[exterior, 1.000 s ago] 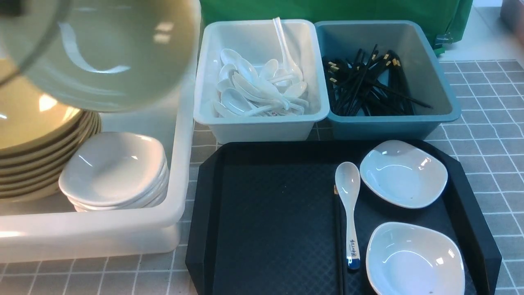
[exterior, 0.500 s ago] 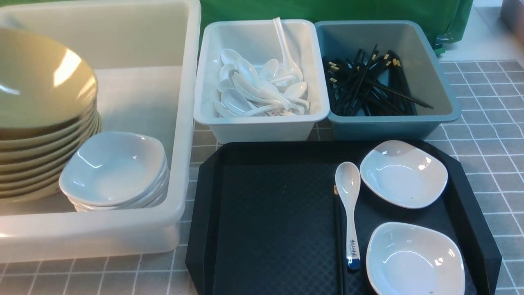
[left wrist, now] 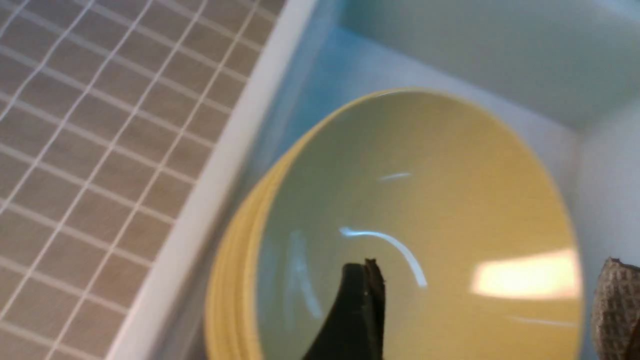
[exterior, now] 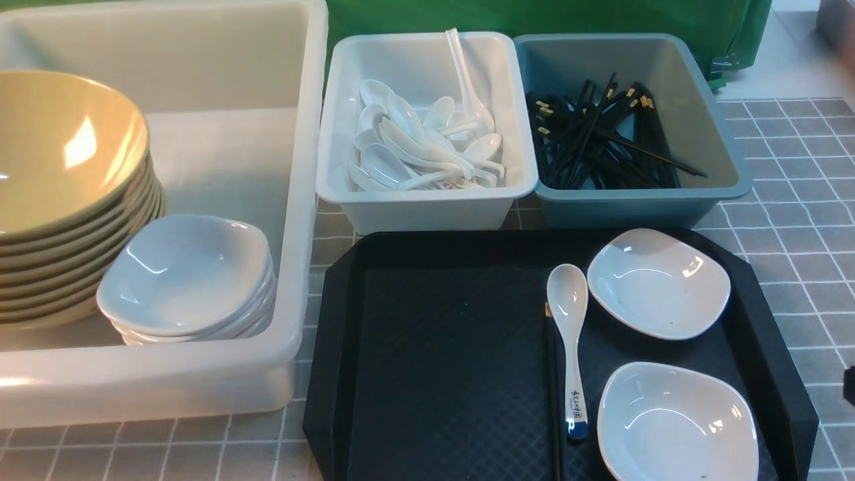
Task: On grey table put chopsticks spoon bowls plates into blue grey white boxes.
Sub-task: 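Reach for and grasp the small white dish on the black tray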
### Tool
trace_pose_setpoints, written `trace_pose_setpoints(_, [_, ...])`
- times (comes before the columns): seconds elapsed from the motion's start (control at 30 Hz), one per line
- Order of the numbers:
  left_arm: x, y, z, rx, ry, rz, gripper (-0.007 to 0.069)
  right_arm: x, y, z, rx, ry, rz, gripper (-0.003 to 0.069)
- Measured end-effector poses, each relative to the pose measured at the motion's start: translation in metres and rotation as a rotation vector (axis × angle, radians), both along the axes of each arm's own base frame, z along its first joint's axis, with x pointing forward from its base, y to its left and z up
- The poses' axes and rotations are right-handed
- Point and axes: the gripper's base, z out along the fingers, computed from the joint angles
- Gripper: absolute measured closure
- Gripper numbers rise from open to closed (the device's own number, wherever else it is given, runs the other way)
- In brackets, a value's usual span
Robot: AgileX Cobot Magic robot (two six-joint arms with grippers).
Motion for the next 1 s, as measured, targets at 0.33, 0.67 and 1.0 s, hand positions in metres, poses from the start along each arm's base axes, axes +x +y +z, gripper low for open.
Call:
trace_pose_setpoints(0.33, [-0.067,-0.145,0.051,0.137,-0.262,-0.609,0.0489,0.041,0.022,-0.013,-0.034,0.284,0.161,0.0386])
trace_pose_setpoints(0.67, [-0.133,-0.151,-0.066,0.264,-0.013,-0.673,0.0634,0.090,0.030,-0.057,-0.057,0.536,0.131,0.0160])
trace_pose_setpoints(1.0, [-0.178,-0.137,-0.130,0.335,-0.175,-0.525,0.0634,0.106,0.034,-0.081,-0.014,0.595,0.070,0.0337])
